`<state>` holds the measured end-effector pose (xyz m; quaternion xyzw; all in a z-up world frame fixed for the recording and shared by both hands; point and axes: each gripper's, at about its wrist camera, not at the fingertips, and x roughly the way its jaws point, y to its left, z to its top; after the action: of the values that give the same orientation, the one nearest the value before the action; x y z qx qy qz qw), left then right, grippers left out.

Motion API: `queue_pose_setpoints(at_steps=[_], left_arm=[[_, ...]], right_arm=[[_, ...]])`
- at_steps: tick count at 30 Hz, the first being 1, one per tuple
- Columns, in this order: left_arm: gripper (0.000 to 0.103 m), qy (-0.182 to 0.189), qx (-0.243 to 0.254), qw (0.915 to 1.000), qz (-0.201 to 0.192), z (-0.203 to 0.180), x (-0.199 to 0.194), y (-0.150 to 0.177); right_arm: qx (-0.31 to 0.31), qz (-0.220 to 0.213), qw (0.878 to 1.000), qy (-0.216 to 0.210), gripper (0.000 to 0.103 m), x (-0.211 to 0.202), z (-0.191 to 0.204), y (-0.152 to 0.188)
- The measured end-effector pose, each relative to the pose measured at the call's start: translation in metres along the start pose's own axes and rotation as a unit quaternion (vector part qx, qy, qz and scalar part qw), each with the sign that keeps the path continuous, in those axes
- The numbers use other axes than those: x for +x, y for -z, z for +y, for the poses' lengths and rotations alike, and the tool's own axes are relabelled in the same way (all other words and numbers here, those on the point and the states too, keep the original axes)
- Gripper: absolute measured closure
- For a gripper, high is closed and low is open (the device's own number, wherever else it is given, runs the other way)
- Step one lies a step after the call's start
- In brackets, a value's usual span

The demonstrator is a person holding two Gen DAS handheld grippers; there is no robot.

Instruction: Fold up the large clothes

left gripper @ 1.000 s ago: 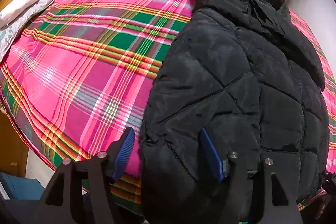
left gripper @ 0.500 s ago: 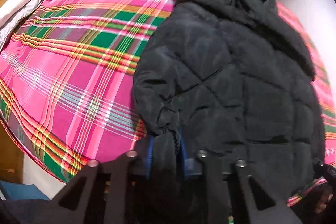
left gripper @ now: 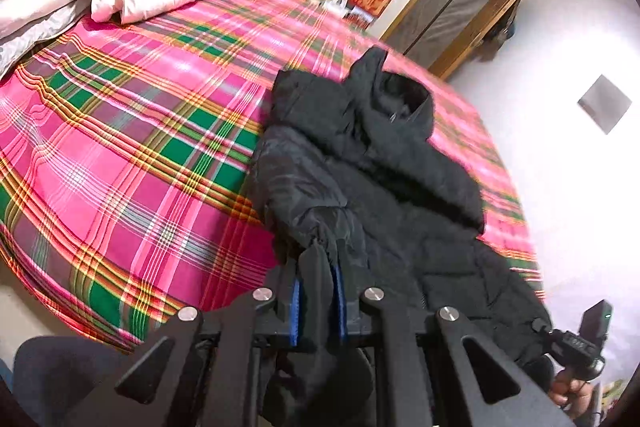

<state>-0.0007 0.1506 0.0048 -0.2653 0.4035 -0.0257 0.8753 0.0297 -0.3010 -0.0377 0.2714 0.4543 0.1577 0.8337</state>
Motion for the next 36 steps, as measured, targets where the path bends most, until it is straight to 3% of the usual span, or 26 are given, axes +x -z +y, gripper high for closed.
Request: queue_pose_setpoints(at_steps=[11, 21, 28, 36], left_arm=[[0.09, 0.052, -0.016, 0.9978, -0.038, -0.003, -0.041, -0.005], [0.09, 0.068, -0.042, 0.9944, -0.069, -0.008, -0.022, -0.066], [0.089, 0.065, -0.045, 0.9932, -0.085, -0.022, 0.027, -0.136], [0.089, 0.032, -0.072, 0.9954, -0.053, -0.013, 0.139, -0.195]], right_arm=[[0.013, -0.057, 0.997, -0.053, 0.092, -0.041, 0.013, -0.009], [0.029, -0.101, 0.99, -0.093, 0.092, -0.03, 0.028, -0.085], [0.038, -0.111, 0.99, -0.084, 0.092, 0.01, 0.041, -0.167], [0.081, -0.067, 0.994, -0.04, 0.091, 0.107, 0.017, -0.248]])
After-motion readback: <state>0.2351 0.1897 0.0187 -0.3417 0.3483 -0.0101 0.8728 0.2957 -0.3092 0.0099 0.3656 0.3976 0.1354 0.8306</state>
